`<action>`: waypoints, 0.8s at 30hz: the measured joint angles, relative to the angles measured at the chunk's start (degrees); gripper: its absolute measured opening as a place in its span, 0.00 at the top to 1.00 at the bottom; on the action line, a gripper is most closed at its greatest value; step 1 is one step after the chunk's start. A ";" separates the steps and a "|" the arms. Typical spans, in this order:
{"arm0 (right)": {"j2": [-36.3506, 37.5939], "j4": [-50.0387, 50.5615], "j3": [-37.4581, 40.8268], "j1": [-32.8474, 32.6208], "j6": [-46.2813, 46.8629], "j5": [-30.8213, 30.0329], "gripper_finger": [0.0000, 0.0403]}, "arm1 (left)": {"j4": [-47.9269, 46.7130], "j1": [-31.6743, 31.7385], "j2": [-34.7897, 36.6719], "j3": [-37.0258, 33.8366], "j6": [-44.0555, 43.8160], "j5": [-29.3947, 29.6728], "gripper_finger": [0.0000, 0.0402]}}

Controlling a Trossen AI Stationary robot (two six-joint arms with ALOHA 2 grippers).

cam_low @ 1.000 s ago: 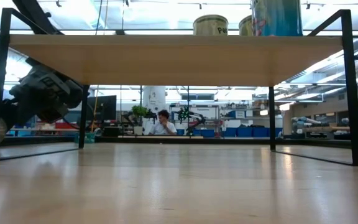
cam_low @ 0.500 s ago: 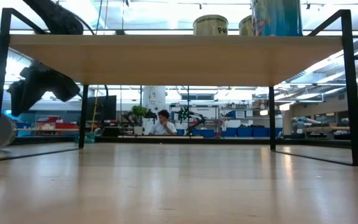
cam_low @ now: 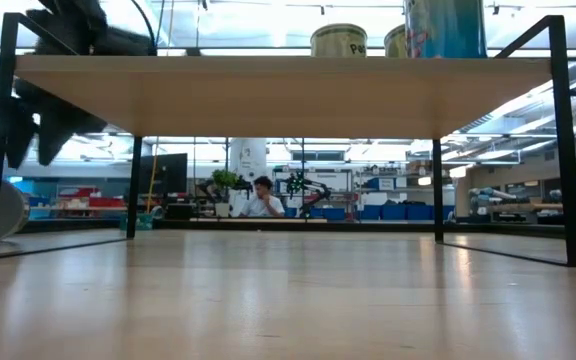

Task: Pick and place cans onto a shelf
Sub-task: Put the canned carrots on the shelf

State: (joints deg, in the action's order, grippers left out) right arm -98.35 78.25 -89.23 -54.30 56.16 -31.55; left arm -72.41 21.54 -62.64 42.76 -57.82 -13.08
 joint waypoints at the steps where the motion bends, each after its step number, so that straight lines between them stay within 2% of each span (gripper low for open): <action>1: 0.00 0.10 0.01 -0.21 -1.53 0.00 0.09 | -0.41 -2.25 0.74 0.00 -3.41 0.47 0.52; 11: 0.00 1.53 0.01 -5.52 -7.52 0.02 0.09 | -1.65 -23.04 6.78 0.00 -39.59 11.47 0.59; 17: 0.00 1.58 0.00 -9.18 -7.55 -0.01 0.09 | -5.52 -32.81 6.37 -0.52 -60.55 21.57 0.65; 20: 0.00 1.60 0.00 -10.52 -7.76 -0.17 0.09 | -6.78 -34.36 5.59 -0.75 -64.82 24.33 0.66; 24: 0.00 1.62 0.00 -11.92 -7.76 -0.33 0.09 | -6.54 -34.69 4.11 -0.72 -65.78 24.41 0.63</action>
State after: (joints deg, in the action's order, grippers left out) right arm -98.35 79.88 -89.23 -66.22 48.40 -31.88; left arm -78.96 -13.15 -58.53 42.04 -123.60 11.34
